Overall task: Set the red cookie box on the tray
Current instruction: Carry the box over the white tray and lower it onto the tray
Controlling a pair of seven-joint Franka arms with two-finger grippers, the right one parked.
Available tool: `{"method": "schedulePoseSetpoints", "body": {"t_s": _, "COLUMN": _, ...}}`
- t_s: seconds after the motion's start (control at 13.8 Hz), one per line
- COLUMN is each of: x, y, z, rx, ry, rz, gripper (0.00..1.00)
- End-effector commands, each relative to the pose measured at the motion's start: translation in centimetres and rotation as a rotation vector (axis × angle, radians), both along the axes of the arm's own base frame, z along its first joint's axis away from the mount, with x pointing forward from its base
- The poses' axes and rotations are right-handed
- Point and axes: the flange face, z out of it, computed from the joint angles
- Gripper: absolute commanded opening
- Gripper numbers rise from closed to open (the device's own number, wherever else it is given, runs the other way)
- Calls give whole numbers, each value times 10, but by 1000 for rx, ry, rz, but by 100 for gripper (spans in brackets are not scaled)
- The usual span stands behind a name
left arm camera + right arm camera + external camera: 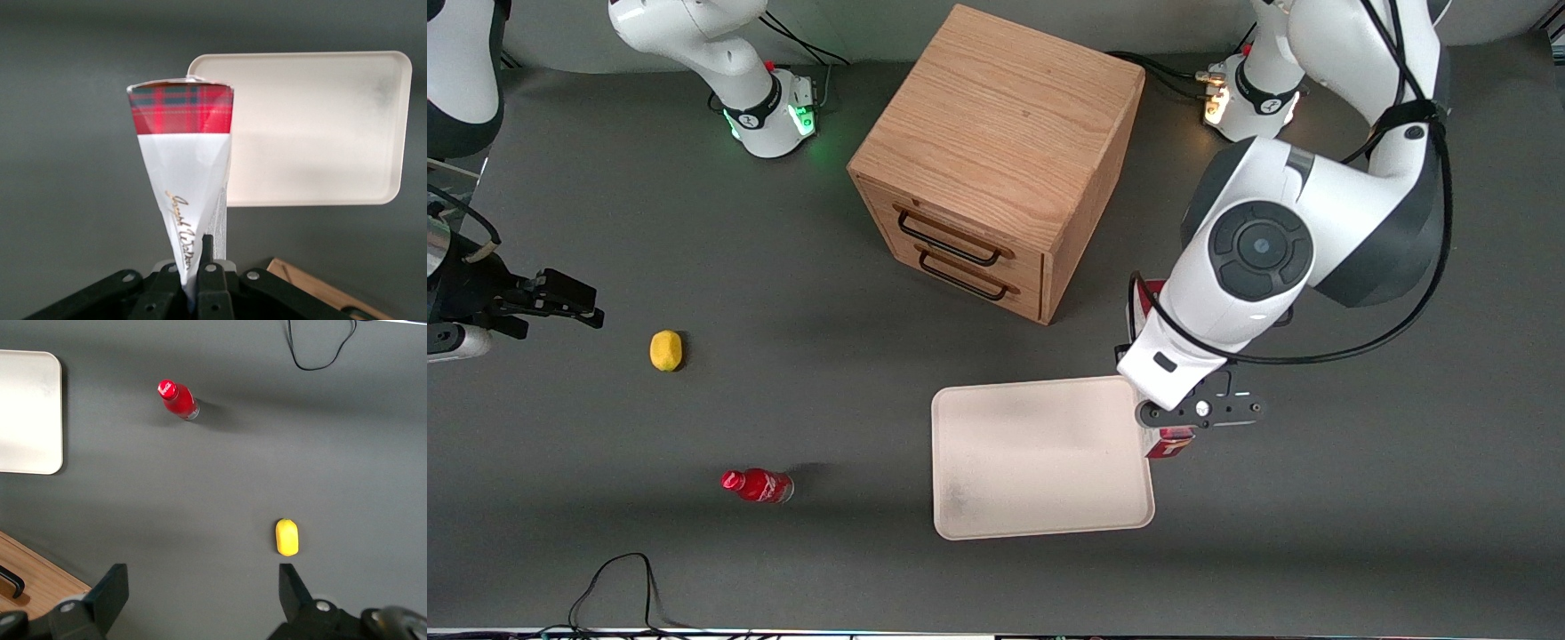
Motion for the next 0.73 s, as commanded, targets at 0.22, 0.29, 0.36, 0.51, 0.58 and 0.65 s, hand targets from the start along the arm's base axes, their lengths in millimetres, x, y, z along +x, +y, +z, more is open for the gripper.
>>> {"method": "schedulePoseSetpoints", "body": {"t_s": 0.22, "x": 37, "y": -13, "z": -92, "rx": -15, "ry": -38, "rz": 19, "gripper": 0}}
{"method": "schedulePoseSetpoints", "body": {"t_s": 0.29, "x": 41, "y": -12, "z": -112, "rx": -11, "ry": -27, "rz": 21, "gripper": 0}}
{"method": "schedulePoseSetpoints", "body": {"t_s": 0.36, "x": 44, "y": -12, "z": -133, "rx": -9, "ry": -22, "rz": 21, "gripper": 0}}
{"method": "schedulePoseSetpoints", "body": {"t_s": 0.51, "x": 49, "y": -10, "z": -174, "rx": 18, "ry": -26, "rz": 14, "gripper": 0}}
{"method": "schedulePoseSetpoints", "body": {"t_s": 0.58, "x": 49, "y": -9, "z": -193, "rx": 34, "ry": -30, "rz": 4, "gripper": 0}}
{"method": "schedulePoseSetpoints", "body": {"t_s": 0.65, "x": 48, "y": -8, "z": -209, "rx": 48, "ry": -33, "rz": -5, "gripper": 0}}
